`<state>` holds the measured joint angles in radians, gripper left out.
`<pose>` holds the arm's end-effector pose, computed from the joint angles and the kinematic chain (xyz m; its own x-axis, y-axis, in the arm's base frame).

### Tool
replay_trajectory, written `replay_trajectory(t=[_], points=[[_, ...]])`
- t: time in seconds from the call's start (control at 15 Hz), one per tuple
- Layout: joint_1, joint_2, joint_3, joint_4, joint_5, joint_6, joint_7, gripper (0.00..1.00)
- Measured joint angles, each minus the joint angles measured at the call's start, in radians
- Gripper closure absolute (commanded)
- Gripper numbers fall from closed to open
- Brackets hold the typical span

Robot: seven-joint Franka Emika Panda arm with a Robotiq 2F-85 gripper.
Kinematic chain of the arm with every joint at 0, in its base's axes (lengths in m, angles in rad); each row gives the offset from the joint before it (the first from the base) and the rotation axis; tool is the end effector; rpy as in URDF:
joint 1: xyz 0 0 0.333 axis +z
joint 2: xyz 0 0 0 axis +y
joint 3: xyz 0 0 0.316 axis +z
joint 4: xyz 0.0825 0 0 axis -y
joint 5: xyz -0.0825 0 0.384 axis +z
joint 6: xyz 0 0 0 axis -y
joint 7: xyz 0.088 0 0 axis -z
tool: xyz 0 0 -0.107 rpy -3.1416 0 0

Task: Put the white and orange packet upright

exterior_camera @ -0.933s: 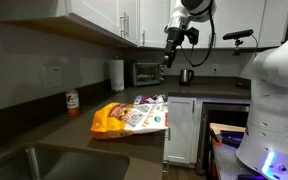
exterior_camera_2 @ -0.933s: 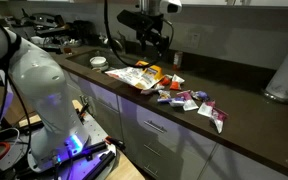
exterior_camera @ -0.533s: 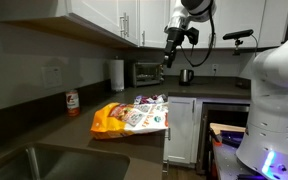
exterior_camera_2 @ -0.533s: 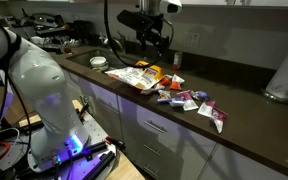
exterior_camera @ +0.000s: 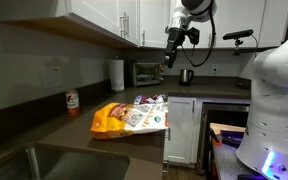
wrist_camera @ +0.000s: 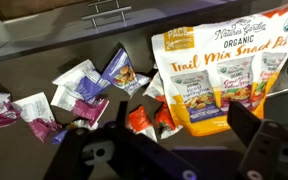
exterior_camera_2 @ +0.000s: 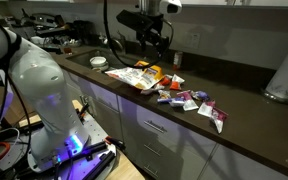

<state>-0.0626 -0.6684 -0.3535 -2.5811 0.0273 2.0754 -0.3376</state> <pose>0.3355 -0.1521 0.4755 0.9790 -0.0508 0.1976 -0.0138 -0.9828 -0.1842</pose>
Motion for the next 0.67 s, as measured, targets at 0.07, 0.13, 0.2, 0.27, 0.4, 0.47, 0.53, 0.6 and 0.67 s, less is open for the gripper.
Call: replay_trajectory(t=[0.07,0.13,0.2,0.27,0.4,0.47,0.53,0.6,0.67], points=[[-0.016,-0.005,0.005,-0.004,0.0,-0.01,0.002,0.0],[-0.033,-0.013,0.008,-0.01,0.0,-0.025,0.004,0.0],[-0.05,-0.026,0.01,-0.02,0.0,-0.043,0.007,0.0],[-0.067,-0.042,0.011,-0.032,0.0,-0.063,0.012,0.0],[-0.1,-0.076,0.01,-0.061,0.0,-0.105,0.031,0.0],[-0.114,-0.095,0.01,-0.079,0.006,-0.118,0.046,0.0],[-0.127,-0.115,0.009,-0.103,0.017,-0.124,0.064,0.0],[-0.136,-0.135,0.009,-0.13,0.033,-0.125,0.085,0.0],[-0.143,-0.154,0.01,-0.158,0.053,-0.125,0.105,0.0]])
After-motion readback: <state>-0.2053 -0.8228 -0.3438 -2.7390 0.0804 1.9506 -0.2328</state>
